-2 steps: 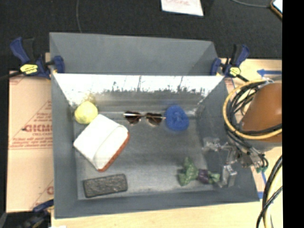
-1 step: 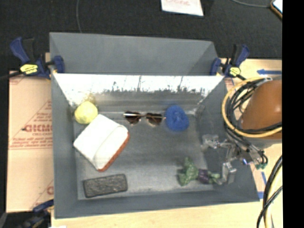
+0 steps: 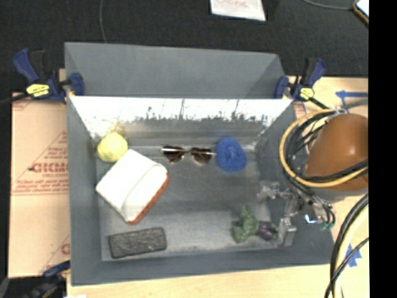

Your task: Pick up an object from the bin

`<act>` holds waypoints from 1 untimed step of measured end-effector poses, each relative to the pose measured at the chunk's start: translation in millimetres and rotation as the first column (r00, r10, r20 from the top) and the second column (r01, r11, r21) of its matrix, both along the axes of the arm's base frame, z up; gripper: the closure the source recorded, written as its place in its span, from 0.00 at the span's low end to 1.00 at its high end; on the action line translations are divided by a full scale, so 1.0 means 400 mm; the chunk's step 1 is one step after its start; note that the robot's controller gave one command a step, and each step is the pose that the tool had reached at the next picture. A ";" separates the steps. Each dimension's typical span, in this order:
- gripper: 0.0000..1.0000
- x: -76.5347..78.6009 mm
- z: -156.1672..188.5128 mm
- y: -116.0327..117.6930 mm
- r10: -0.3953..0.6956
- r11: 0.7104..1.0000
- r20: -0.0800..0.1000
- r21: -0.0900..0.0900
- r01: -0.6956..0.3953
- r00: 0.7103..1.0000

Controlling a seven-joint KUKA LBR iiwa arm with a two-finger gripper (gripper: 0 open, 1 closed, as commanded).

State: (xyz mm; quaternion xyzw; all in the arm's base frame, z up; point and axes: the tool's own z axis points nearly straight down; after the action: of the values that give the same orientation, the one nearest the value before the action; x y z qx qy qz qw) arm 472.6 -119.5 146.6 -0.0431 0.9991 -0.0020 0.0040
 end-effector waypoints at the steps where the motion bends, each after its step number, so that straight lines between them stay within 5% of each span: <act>1: 0.00 0.016 -0.181 0.009 0.478 0.878 0.021 -0.015 -0.478 0.878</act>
Offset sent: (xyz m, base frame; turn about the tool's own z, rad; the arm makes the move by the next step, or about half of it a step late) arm 0.0077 0.0299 -0.0766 -0.3378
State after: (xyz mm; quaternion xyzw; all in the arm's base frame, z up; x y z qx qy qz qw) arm 478.9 -115.9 74.1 -0.2883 0.9574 -0.0064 0.0163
